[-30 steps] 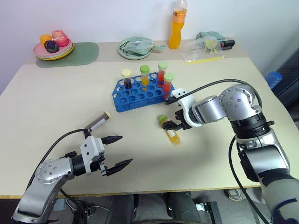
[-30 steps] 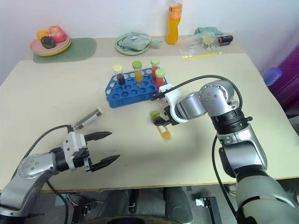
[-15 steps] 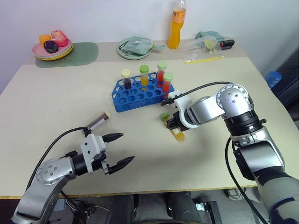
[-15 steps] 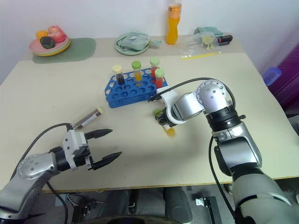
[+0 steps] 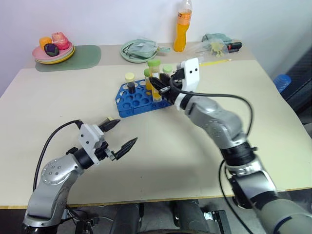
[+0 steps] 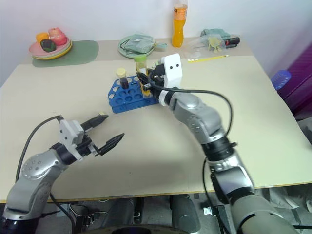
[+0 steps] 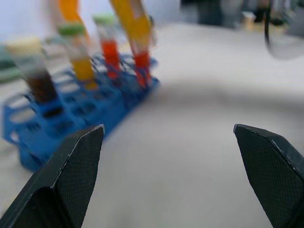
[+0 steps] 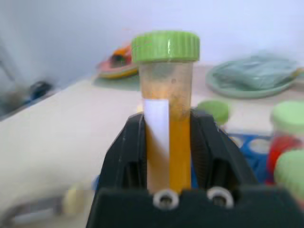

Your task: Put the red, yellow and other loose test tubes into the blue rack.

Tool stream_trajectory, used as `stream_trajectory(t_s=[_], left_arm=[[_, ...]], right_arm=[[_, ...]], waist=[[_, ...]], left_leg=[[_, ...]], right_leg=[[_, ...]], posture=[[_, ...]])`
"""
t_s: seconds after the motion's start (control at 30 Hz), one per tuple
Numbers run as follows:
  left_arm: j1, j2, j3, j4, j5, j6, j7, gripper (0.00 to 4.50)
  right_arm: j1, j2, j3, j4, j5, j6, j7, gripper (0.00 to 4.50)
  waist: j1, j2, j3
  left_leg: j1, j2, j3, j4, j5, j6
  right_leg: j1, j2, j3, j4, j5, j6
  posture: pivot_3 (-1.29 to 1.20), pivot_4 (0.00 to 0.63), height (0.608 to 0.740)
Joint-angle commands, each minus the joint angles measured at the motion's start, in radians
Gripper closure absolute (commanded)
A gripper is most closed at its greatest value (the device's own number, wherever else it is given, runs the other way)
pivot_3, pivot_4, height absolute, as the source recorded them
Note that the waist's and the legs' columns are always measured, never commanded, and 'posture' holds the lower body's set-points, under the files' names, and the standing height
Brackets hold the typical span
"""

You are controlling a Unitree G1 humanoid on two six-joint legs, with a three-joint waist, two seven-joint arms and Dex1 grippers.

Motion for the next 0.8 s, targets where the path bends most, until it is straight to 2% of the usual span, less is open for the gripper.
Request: stream_trajectory(t_s=[0.03,0.17,0.43,0.8], left_arm=[[-0.020,-0.044,0.010,-0.018,-0.037,0.001,0.046,0.00],[-0.021,-0.058,0.016,-0.037,-0.051,0.022,0.068,0.00],[-0.017,-0.044,0.027,-0.086,-0.068,0.058,0.106,0.00],[-0.024,-0.032,0.029,-0.111,-0.087,0.092,0.119,0.00]], right_arm=[[-0.023,0.091,-0.036,0.137,-0.121,-0.216,0.032,3.71],[-0.035,0.161,-0.076,0.282,-0.196,-0.341,0.064,3.71],[-0.044,0.214,-0.131,0.427,-0.309,-0.499,0.084,3.71],[-0.065,0.269,-0.173,0.574,-0.390,-0.598,0.116,3.71]], waist=[[0.001,0.000,0.000],[0.003,0.000,0.000],[0.001,0.000,0.000],[-0.001,0.001,0.000]], left_leg=[[-0.001,0.000,0.000,0.000,0.000,0.000],[-0.001,-0.001,0.000,0.000,0.000,-0.001],[-0.001,-0.002,-0.001,-0.001,0.001,-0.002],[0.000,-0.002,-0.001,-0.001,0.001,-0.002]], right_leg=[[-0.001,0.000,0.000,0.000,0.000,0.000],[-0.001,-0.002,0.000,0.000,0.000,0.000],[-0.001,-0.002,0.000,0.000,0.000,0.000],[-0.001,-0.002,0.000,0.000,0.000,0.000]], posture=[[0.00,0.150,0.729],[0.00,0.150,0.729],[0.00,0.150,0.729],[0.00,0.150,0.729]])
